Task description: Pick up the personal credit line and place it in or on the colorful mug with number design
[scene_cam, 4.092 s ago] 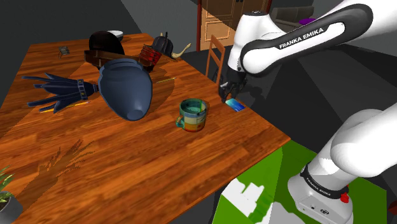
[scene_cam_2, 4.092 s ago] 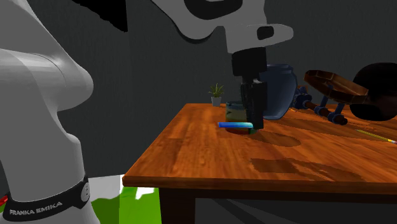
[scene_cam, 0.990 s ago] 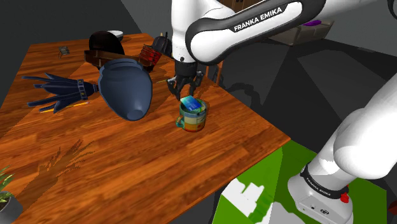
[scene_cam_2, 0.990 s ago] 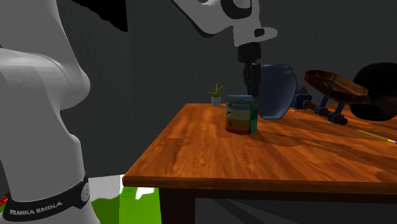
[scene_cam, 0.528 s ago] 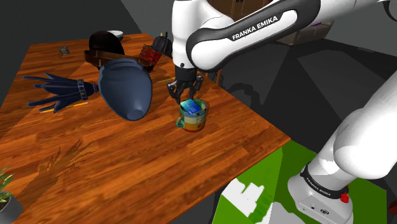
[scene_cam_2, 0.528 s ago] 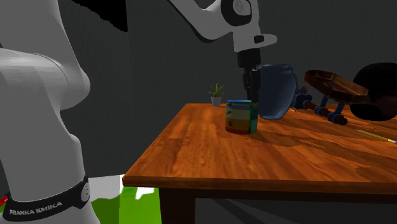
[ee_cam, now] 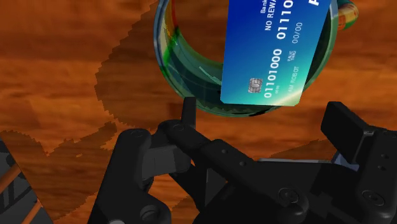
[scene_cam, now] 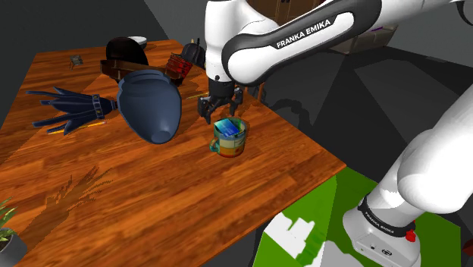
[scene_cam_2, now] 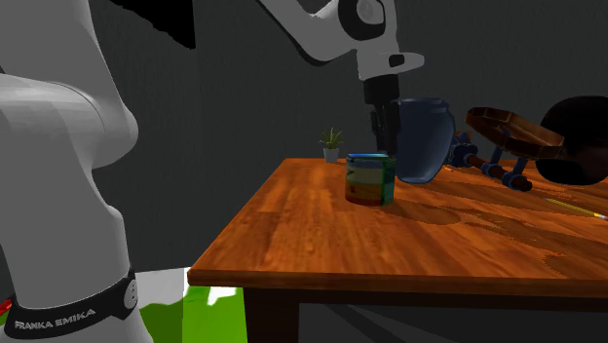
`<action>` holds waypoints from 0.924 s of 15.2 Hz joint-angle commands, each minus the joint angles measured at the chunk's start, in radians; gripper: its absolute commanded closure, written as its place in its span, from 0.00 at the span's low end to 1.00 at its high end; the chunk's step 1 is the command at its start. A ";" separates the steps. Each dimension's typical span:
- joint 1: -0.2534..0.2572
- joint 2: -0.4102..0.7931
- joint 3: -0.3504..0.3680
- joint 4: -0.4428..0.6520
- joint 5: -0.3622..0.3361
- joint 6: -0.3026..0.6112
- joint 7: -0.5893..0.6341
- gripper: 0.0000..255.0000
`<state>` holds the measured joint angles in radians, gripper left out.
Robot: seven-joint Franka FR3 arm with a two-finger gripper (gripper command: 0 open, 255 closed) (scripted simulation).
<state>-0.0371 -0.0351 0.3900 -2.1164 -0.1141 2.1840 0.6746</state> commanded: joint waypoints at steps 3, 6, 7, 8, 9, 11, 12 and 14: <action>0.001 -0.016 0.000 0.015 0.010 -0.030 -0.007 0.00; 0.004 -0.056 0.000 0.068 0.032 -0.119 -0.022 0.00; 0.004 -0.056 0.000 0.068 0.032 -0.119 -0.022 0.00; 0.004 -0.056 0.000 0.068 0.032 -0.119 -0.022 0.00; 0.004 -0.056 0.000 0.068 0.032 -0.119 -0.022 0.00; 0.004 -0.056 0.000 0.068 0.032 -0.119 -0.022 0.00; 0.004 -0.056 0.000 0.068 0.032 -0.119 -0.022 0.00; 0.004 -0.056 0.000 0.068 0.032 -0.119 -0.022 0.00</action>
